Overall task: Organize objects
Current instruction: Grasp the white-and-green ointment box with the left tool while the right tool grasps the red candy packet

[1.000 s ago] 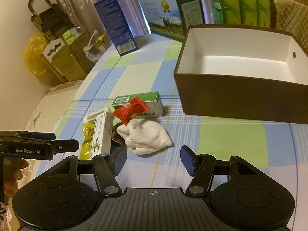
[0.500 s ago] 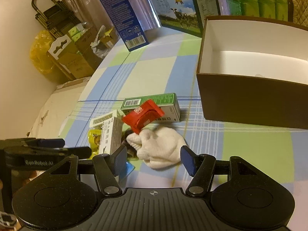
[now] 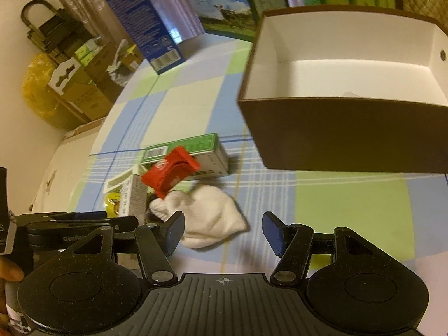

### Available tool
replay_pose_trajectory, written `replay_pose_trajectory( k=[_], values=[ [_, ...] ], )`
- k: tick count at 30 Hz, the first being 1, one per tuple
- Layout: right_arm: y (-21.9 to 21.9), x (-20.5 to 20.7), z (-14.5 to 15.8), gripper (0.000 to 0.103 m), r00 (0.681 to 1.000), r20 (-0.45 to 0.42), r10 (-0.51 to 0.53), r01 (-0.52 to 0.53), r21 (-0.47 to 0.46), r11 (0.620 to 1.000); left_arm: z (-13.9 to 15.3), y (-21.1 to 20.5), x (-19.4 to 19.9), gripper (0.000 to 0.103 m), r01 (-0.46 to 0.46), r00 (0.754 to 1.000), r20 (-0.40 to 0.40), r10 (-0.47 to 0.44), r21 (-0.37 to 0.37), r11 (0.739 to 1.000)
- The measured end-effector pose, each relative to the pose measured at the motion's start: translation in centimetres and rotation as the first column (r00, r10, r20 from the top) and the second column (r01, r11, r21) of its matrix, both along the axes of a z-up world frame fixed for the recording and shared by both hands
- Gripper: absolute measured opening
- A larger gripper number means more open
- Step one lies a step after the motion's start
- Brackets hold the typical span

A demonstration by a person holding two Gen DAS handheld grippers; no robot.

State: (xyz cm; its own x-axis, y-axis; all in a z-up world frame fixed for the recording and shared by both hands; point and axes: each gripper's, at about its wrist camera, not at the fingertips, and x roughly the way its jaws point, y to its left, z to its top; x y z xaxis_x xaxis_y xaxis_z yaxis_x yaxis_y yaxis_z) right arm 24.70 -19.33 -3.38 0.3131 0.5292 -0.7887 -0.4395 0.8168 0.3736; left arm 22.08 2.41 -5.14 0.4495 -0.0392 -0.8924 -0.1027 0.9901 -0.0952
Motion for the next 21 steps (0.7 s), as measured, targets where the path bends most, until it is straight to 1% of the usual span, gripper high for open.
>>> replay_pose_trajectory(
  k=[3,6,9,11,13,16,17,19,21],
  values=[
    [-0.3,0.2,-0.1,0.059,1.0,-0.007,-0.007,0.007,0.001,1.0,-0.2,-0.2,0.2,0.064,0.004,1.0,0.002,-0.004,0.005,1.0],
    [-0.3,0.3,0.0,0.059,1.0,-0.008,-0.002,0.002,0.002,1.0,-0.5,-0.5,0.2,0.067,0.011,1.0,-0.002,-0.011,0.025,1.0],
    [-0.3,0.4,-0.1,0.059,1.0,-0.009,0.004,-0.004,-0.001,1.0,-0.5,-0.8,-0.1,0.064,0.023,1.0,0.016,-0.024,0.044,0.999],
    [-0.2,0.5,-0.3,0.059,1.0,-0.014,0.005,-0.005,-0.003,1.0,-0.2,-1.0,-0.4,0.057,0.037,0.999,0.034,-0.039,0.053,0.998],
    [-0.3,0.5,-0.4,0.059,1.0,-0.016,0.006,-0.006,-0.005,1.0,0.1,-1.1,-0.8,0.053,0.053,0.997,0.051,-0.056,0.06,0.997],
    [-0.4,0.5,-0.5,0.059,1.0,-0.019,0.006,-0.006,-0.006,1.0,0.6,-0.9,-1.5,0.046,0.065,0.994,0.083,-0.068,0.045,0.997],
    [-0.5,0.5,-0.5,0.059,1.0,-0.02,0.005,-0.006,-0.006,1.0,0.8,-0.8,-1.8,0.041,0.066,0.993,0.092,-0.07,0.041,0.997],
    [-0.7,0.5,-0.6,0.059,1.0,-0.024,0.002,-0.002,-0.007,1.0,0.9,-0.5,-2.2,0.024,0.08,0.993,0.09,-0.081,0.013,0.997],
    [-0.9,0.5,-0.7,0.059,1.0,-0.029,0.0,0.0,-0.008,1.0,0.8,-0.3,-2.5,0.025,0.079,0.994,0.076,-0.079,0.003,0.997]
  ],
)
